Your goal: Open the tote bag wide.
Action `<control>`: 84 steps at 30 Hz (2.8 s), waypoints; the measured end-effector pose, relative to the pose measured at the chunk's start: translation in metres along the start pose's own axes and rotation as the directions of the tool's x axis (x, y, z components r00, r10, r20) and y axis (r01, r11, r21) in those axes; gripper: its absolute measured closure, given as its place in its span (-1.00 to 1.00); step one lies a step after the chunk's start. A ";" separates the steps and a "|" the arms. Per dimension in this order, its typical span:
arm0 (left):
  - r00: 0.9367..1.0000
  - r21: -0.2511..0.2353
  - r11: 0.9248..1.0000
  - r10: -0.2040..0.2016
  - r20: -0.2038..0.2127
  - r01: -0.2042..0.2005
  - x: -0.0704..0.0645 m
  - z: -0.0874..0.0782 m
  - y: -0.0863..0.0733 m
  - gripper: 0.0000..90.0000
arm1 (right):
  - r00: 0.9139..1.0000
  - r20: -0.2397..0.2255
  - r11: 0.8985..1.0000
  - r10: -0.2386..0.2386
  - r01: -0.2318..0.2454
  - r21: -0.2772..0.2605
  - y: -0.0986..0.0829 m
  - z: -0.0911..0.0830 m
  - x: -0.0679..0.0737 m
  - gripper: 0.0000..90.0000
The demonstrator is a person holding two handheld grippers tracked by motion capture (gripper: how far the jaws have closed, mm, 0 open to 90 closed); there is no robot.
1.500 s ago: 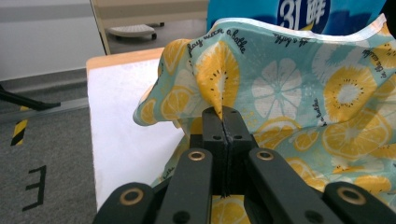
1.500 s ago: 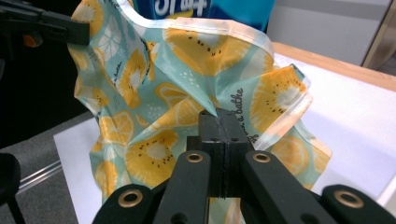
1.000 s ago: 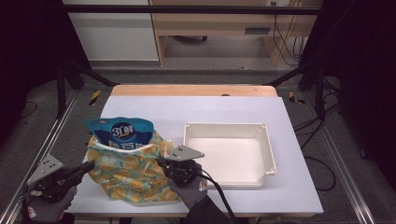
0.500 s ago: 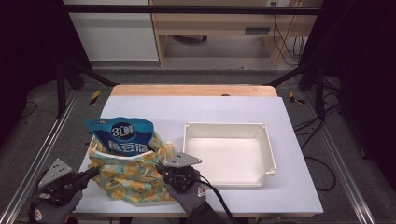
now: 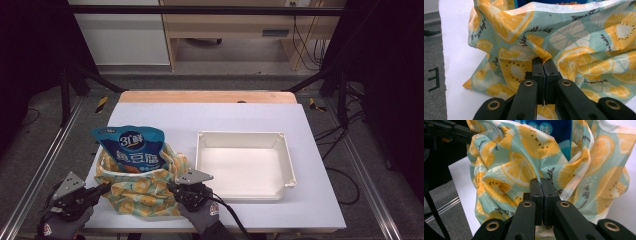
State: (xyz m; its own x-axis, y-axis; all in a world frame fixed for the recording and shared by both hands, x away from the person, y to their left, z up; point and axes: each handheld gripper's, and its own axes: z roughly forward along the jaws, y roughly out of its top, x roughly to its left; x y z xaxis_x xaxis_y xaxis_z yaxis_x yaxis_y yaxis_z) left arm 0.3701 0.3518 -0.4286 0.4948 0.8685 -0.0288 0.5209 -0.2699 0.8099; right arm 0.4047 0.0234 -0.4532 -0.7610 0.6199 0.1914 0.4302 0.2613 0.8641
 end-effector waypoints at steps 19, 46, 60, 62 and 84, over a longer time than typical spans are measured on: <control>1.000 0.116 0.993 0.017 0.003 -0.017 0.000 0.021 -0.010 0.95 | 0.999 0.028 0.997 0.023 -0.025 0.067 -0.022 0.010 -0.005 0.96; 0.999 0.248 0.968 0.042 -0.011 -0.038 0.001 0.040 -0.015 0.91 | 0.998 0.059 0.987 0.030 -0.039 0.155 -0.031 0.020 -0.008 0.94; 0.999 0.257 0.966 0.035 -0.002 -0.034 0.003 0.042 -0.016 0.90 | 0.998 0.026 0.995 0.061 -0.063 0.075 -0.029 -0.002 -0.007 0.55; 0.999 0.257 0.966 0.034 -0.002 -0.033 0.003 0.042 -0.016 0.90 | 0.998 0.016 0.997 0.067 -0.068 0.047 -0.026 -0.009 -0.006 0.55; 0.999 0.252 0.967 0.036 0.004 -0.036 0.003 0.042 -0.016 0.88 | 0.996 0.084 0.999 -0.002 0.000 0.032 0.011 0.037 0.020 0.92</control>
State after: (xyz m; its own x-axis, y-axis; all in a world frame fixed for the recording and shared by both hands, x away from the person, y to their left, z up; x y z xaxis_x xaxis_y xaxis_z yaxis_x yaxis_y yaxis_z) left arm 0.3925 0.3409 -0.4659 0.5162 0.8564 -0.0021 0.6610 -0.3969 0.6368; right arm 0.4119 0.0665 -0.4569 -0.7187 0.6789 0.1498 0.4457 0.2846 0.8487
